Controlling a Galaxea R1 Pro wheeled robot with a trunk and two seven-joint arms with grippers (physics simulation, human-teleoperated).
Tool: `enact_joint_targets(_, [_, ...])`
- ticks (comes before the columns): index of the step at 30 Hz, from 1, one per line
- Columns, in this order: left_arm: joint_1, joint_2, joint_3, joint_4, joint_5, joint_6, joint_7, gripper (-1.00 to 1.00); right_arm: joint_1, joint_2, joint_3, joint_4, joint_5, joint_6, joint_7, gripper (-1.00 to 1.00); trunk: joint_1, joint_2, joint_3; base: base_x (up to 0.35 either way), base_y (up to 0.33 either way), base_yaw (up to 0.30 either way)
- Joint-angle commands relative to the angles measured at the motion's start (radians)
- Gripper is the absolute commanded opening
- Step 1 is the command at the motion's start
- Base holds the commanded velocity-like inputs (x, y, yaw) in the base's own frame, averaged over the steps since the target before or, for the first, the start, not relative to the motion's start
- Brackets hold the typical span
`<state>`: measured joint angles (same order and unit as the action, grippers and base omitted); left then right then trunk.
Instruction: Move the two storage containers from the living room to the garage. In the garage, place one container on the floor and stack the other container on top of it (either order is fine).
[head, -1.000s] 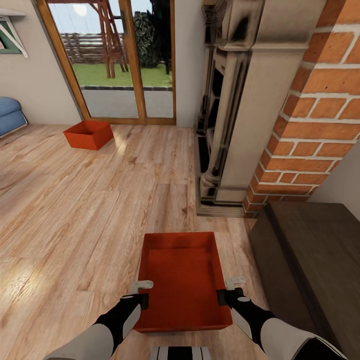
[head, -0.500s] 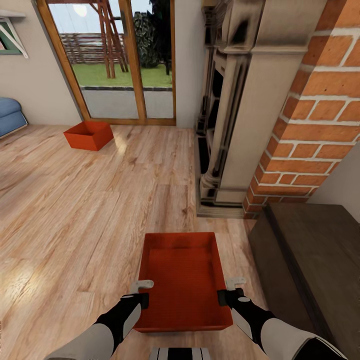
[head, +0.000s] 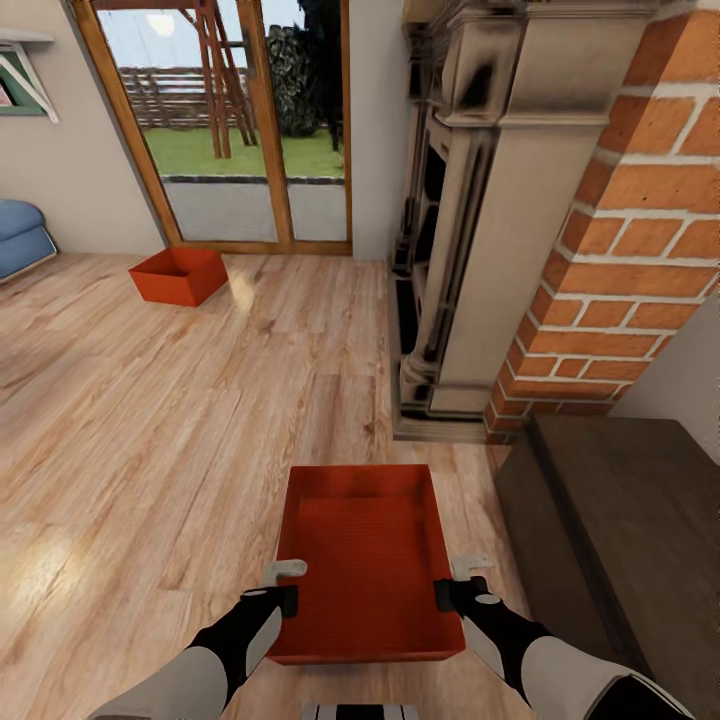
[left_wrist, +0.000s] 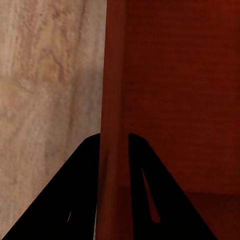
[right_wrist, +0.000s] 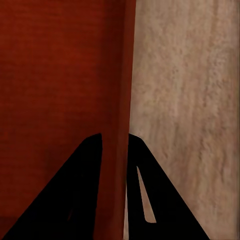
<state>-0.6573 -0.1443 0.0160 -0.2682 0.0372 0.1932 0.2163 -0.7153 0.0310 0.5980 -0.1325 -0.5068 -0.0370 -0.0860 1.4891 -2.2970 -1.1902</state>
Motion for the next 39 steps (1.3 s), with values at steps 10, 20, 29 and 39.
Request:
enact_joint_targets(10, [0.001,0.014,-0.014,0.001,0.004,0.008,0.008,-1.00,-0.001,-0.011,-0.001,-0.012,0.000,-0.004,-0.006,-1.00,-0.039,0.070,0.031,0.000,0.000,0.000])
enact_joint_targets(20, [0.001,0.014,-0.014,0.001,0.004,0.009,0.007,-1.00,-0.001,-0.011,-0.001,-0.013,0.001,-0.006,-0.007,-1.00,-0.077,0.140,0.062,0.000,0.000,0.000])
enact_joint_targets(29, [0.001,0.014,-0.014,0.001,0.004,0.009,0.006,-1.00,-0.001,-0.010,-0.001,-0.012,0.001,-0.006,-0.008,-1.00,-0.111,0.203,0.090,0.000,0.000,0.000])
enact_joint_targets(39, [0.001,0.014,-0.014,0.001,0.004,0.007,0.006,-1.00,-0.001,-0.012,-0.001,-0.013,0.001,-0.006,-0.008,-1.00,-0.150,0.273,0.122,0.000,0.000,0.000])
